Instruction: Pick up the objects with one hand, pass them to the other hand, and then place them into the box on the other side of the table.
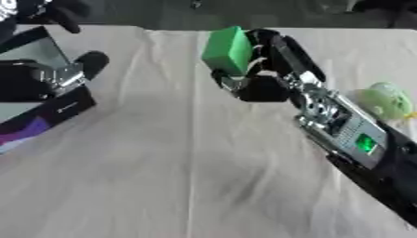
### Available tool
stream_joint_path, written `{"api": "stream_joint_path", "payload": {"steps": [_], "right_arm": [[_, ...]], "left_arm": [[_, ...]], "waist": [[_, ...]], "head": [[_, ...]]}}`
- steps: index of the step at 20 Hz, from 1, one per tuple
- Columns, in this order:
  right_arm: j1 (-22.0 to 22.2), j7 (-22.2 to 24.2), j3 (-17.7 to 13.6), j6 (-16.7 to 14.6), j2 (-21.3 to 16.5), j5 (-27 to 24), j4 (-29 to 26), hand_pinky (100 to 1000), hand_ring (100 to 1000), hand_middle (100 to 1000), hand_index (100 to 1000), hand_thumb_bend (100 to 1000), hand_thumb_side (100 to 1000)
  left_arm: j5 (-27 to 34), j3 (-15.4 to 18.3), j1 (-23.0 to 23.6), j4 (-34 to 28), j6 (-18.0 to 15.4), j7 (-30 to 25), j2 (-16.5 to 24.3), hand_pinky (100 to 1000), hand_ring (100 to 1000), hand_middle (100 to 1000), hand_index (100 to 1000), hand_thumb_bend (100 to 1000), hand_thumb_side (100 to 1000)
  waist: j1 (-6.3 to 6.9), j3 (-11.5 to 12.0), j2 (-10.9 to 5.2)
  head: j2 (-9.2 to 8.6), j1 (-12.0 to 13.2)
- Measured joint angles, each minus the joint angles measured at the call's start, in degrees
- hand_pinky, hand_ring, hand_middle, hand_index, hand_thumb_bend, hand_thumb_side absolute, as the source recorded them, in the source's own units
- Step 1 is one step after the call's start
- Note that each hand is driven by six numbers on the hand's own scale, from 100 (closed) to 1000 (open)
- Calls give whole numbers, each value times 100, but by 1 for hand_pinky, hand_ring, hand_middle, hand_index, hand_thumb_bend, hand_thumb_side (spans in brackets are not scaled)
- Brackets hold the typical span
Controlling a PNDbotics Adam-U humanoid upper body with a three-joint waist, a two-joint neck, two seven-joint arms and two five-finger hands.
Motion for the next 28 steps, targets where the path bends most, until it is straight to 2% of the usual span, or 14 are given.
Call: {"api": "stream_joint_path", "payload": {"steps": [17,20,21,28], "right_arm": [[-261,603,207,13,156,343,-139,468,561,568,552,398,100],[-318,697,214,14,160,400,-183,469,562,567,552,415,100],[-323,726,220,13,162,425,-206,469,562,567,552,397,100],[-363,929,247,-24,211,587,-243,468,559,566,551,396,100]], "left_arm": [[-546,-516,-590,-1,-46,-803,-438,884,731,760,805,462,463],[-654,-566,-650,-1,-42,-899,-528,882,739,765,819,494,435],[-703,-584,-662,-1,-34,-924,-556,882,741,767,825,486,450],[-1250,-650,-690,-1,30,-1016,-744,878,757,784,867,540,406]], "waist": [[16,39,-8],[16,39,-8],[16,39,-8],[16,40,-8]], "head": [[0,148],[0,150],[0,151],[0,175]]}}
